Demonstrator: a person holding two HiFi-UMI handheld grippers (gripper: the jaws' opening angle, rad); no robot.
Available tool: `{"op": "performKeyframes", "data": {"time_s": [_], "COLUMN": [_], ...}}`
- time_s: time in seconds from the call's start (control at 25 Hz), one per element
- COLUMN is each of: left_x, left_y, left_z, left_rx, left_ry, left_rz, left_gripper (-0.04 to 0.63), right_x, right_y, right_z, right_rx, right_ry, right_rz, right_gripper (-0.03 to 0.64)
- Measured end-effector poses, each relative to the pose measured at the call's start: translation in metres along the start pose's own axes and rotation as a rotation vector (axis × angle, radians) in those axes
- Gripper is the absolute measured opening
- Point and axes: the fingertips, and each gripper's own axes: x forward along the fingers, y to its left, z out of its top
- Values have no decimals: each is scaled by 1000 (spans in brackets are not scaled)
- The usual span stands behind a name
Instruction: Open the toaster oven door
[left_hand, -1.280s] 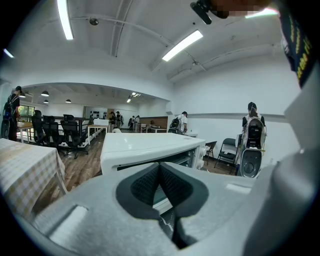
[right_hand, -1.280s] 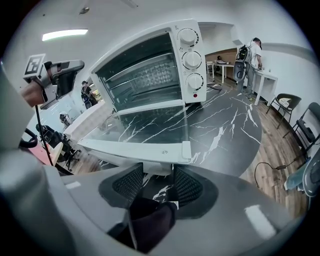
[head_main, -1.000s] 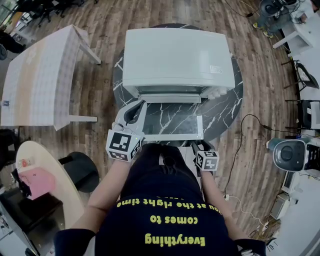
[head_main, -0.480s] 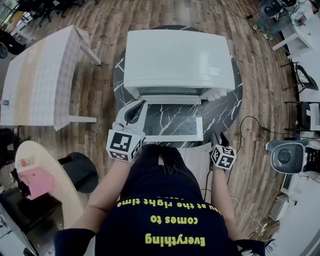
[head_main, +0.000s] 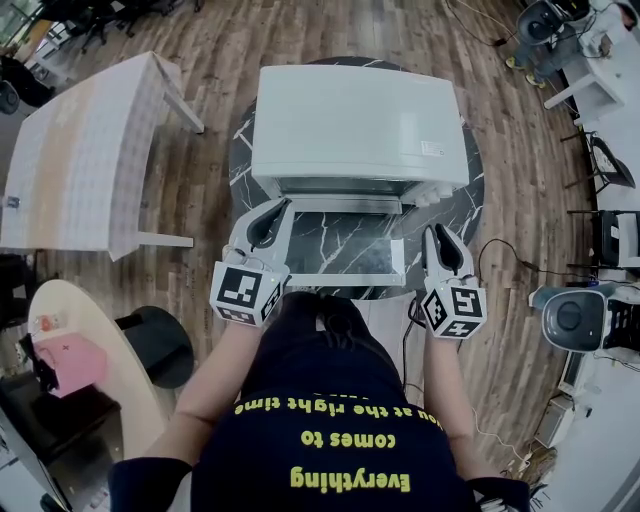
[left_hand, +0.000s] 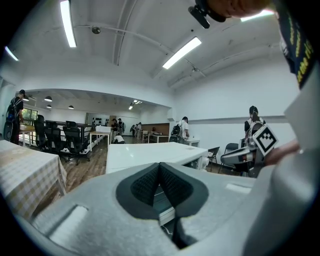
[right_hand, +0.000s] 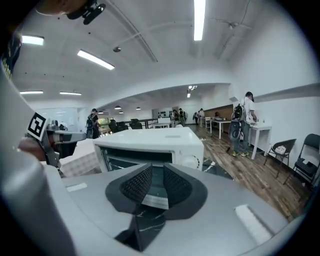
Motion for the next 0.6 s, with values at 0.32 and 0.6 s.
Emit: {"op": "performKeyframes", "data": {"time_s": [0.32,0.6], "left_x": [-8,-13], "left_y": [3,-1], "left_z": [32,56], "left_rx": [7,28], "left_ry": [-71,-130], "left_rz": [21,12], "left_gripper": [0,0], "right_x": [-4,-9], "right_y": [37,69], "right_z": [78,113], "right_rx": [-69,-72], "right_ry": [-164,-228], "right_rz": [104,174], "right_gripper": [47,11]}}
